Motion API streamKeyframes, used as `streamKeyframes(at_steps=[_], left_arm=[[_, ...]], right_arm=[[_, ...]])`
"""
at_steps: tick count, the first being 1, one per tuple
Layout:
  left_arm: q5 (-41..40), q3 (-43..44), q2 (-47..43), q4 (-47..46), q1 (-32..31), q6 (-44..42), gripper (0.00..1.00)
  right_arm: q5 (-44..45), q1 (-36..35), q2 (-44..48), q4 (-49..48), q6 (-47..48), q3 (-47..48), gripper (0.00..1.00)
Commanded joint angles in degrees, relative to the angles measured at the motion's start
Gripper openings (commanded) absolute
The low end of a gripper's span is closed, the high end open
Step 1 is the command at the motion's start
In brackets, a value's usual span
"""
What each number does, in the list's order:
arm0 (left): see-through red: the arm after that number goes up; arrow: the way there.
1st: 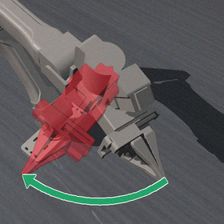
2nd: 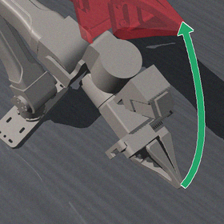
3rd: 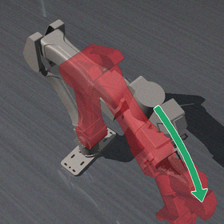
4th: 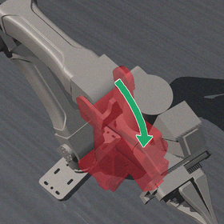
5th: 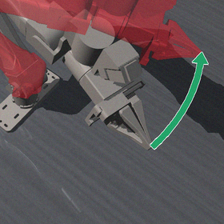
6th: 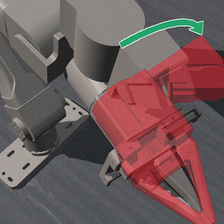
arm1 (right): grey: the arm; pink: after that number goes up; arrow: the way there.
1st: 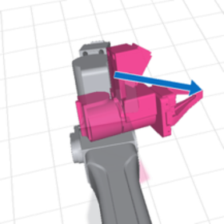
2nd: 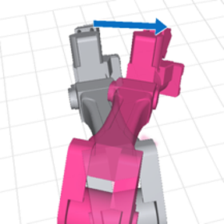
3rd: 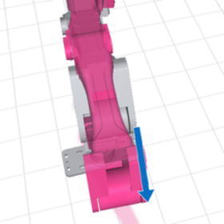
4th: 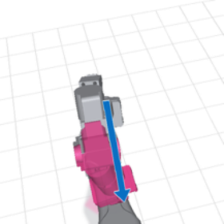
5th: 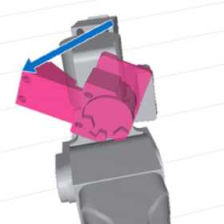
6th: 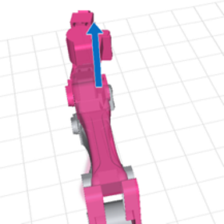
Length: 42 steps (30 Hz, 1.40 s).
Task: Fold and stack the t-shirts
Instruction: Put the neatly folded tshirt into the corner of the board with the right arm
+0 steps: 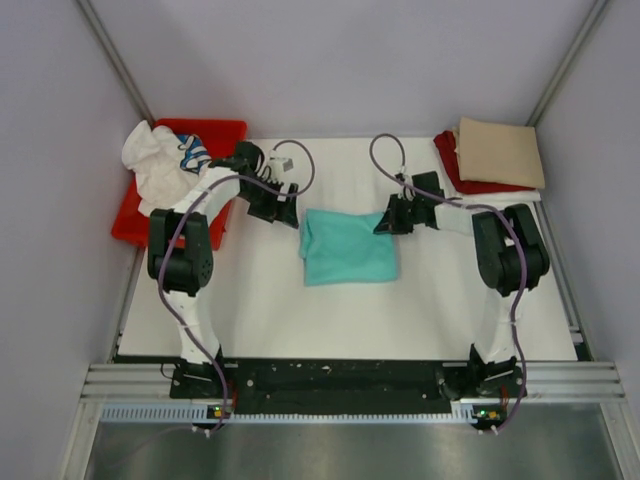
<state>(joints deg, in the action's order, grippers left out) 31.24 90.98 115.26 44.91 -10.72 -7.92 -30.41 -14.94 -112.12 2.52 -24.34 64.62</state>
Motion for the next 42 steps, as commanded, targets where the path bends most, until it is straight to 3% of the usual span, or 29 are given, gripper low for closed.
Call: streamKeyframes(at_steps=[1, 14, 29, 42], left_arm=[[-5.66, 3.85, -6.8, 4.83, 0.61, -6.13, 0.99], [-7.78, 1.57, -11.29, 5.19, 1.23, -8.34, 0.99], [-9.45, 1.04, -11.82, 4.93, 1.49, -9.39, 0.99], [-11.29, 0.95, -12.43, 4.84, 1.49, -10.01, 0.99]], right_arm=[[5.62, 0.61, 3.57, 7.49, 8.51, 5.86, 0.0], [13.45, 4.91, 5.42, 18.92, 20.64, 18.87, 0.0], [27.76, 9.14, -2.57, 29.81, 40.76, 42.41, 0.0], [39.02, 10.72, -8.38, 32.45, 53.59, 57.37, 0.0]])
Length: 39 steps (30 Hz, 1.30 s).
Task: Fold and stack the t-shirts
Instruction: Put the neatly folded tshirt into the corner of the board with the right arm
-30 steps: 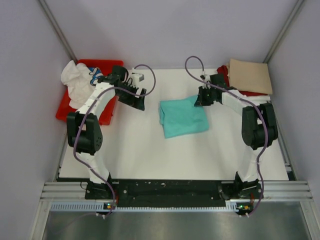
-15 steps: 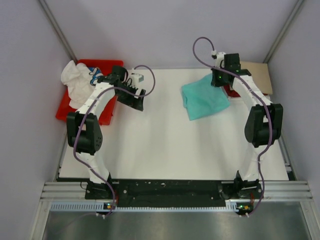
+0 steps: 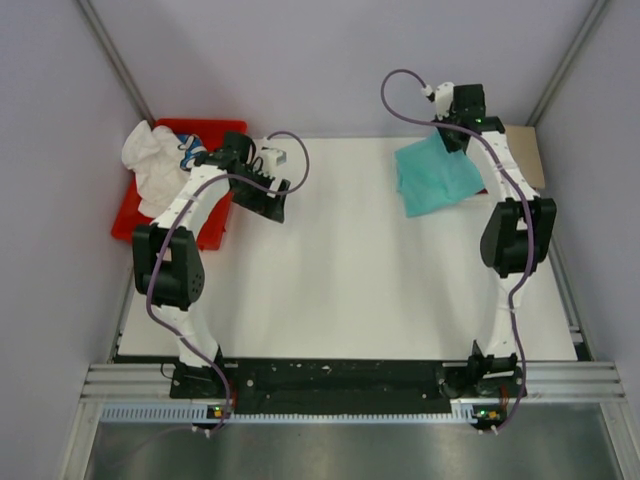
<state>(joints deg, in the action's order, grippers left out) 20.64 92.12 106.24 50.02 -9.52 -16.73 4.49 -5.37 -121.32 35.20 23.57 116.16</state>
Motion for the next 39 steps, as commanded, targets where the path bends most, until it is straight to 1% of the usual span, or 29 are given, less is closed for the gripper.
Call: streamKeyframes(at_steps=[1, 5, 14, 22, 25, 26, 31, 36, 39], left_arm=[[-0.87, -0.18, -3.49, -0.36, 0.29, -1.37, 0.99], [-1.48, 0.17, -3.32, -0.45, 0.29, -1.55, 0.99], [-2.45, -0.01, -3.4, -0.54, 0.38, -1.99, 0.99], [-2.98, -0.09, -3.58, -0.71, 0.38, -2.16, 0.99], [-2.98, -0.09, -3.49, -0.71, 0.38, -2.16, 0.99], [-2.98, -0.09, -3.49, -0.71, 0.38, -2.16, 0.99], [-3.33, 0.08, -3.4, -0.63, 0.38, -2.08, 0.99], [-4.3, 0.34, -3.58, -0.45, 0.38, -2.25, 0.99], [-4.91, 0.87, -3.32, -0.1, 0.38, -2.6, 0.99]], right_arm=[[4.99, 1.23, 0.73, -0.05, 7.09, 6.44, 0.0], [8.69, 1.76, 0.64, 0.83, 10.96, 8.99, 0.0], [7.55, 2.99, 1.17, 1.19, 13.34, 14.88, 0.0], [9.31, 4.13, 3.01, 1.1, 17.65, 16.2, 0.0], [8.61, 5.1, 3.72, 1.1, 18.09, 16.38, 0.0], [8.43, 6.67, 3.81, 1.1, 18.26, 16.55, 0.0], [3.34, 9.05, 4.77, 0.49, 17.47, 17.08, 0.0], [-0.27, 11.51, 2.15, -0.66, 18.35, 16.12, 0.0], [-2.47, 13.36, -0.4, -2.94, 18.18, 15.68, 0.0]])
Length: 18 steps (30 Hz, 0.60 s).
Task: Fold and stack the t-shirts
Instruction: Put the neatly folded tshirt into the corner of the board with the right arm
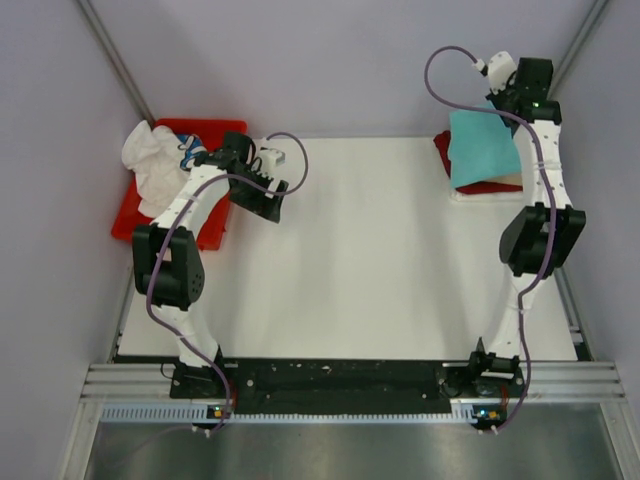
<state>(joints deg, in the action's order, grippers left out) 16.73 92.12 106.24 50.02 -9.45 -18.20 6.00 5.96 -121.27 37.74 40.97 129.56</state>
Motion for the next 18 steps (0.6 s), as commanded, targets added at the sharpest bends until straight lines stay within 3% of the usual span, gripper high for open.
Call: streamKeyframes(at_steps=[1, 10, 14, 16, 18], left_arm=[[-1.35, 1.22, -3.14, 0.25, 0.31, -1.14, 0.99], [-4.33, 2.98, -1.3, 2.01, 0.31, -1.49, 0.99], [-5.57, 3.68, -0.24, 2.71, 0.31, -1.67, 0.99], [-5.57, 3.77, 0.02, 3.07, 0.31, -1.58, 0.99], [-5.39, 3.51, 0.02, 2.89, 0.31, -1.58, 0.99]], right_arm=[[-3.8, 2.56, -1.41, -6.52, 1.04, 2.54, 0.0], [-4.07, 5.56, -9.85, -15.67, 3.76, 5.0, 0.0], [0.75, 5.56, -12.49, -19.44, 3.68, 6.41, 0.03], [4.61, 5.64, -12.85, -24.53, 2.54, 6.41, 0.24], [9.09, 6.0, -12.85, -29.54, 0.87, 6.41, 0.59]])
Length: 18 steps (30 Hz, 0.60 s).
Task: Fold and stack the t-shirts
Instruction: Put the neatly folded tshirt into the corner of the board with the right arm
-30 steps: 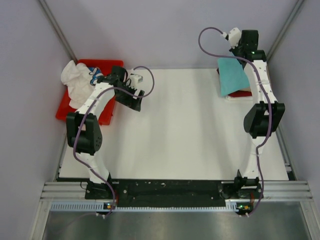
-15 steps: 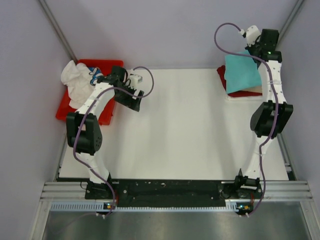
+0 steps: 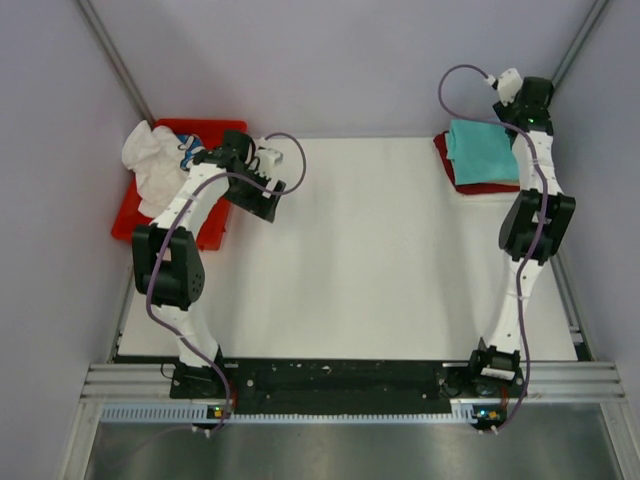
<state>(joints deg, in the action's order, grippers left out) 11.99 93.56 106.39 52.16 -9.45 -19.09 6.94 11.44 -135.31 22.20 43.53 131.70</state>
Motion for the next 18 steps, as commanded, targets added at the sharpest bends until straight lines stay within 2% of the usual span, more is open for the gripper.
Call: streamKeyframes(at_steps=[1, 2, 6, 10, 15, 18], left_arm=[[-0.74, 2.07, -0.13, 0.84, 0.31, -0.77, 0.99], [-0.83, 1.98, -0.13, 0.84, 0.31, -0.77, 0.99], [-0.65, 1.8, -1.18, 0.93, 0.31, -1.03, 0.99], [0.14, 1.28, -3.29, 0.92, 0.31, -1.3, 0.99], [1.2, -3.9, -9.34, -1.27, 0.31, -2.17, 0.99], [0.76, -9.25, -14.35, -4.86, 0.31, -2.97, 0.99]], right_arm=[[10.09, 0.6, 1.1, -15.5, -2.04, 4.35, 0.79], [11.16, 0.6, 1.27, -16.47, -2.04, 4.36, 0.98], [10.91, -0.01, 3.81, -13.06, -4.59, 5.85, 0.99], [8.8, -2.82, 9.95, -9.46, -7.31, 2.53, 0.99], [2.57, -8.36, 23.56, -8.49, -12.83, -13.01, 0.99], [-10.14, -10.38, 33.32, -8.48, -19.42, -26.01, 0.99]])
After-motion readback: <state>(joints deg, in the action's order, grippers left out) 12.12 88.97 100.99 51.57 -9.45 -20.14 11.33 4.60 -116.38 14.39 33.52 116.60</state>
